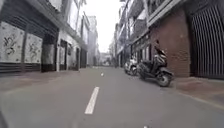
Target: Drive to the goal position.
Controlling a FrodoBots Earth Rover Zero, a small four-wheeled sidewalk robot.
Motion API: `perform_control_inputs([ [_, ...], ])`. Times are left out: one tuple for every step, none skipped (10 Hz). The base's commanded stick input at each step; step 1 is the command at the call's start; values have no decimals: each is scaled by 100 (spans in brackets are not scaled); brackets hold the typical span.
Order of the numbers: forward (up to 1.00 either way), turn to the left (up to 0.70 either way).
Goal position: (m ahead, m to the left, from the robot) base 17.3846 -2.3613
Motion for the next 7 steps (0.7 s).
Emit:
perform_control_inputs([
  [85,0],
  [85,0],
  [85,0],
  [85,0],
  [85,0],
  [85,0],
  [85,0],
])
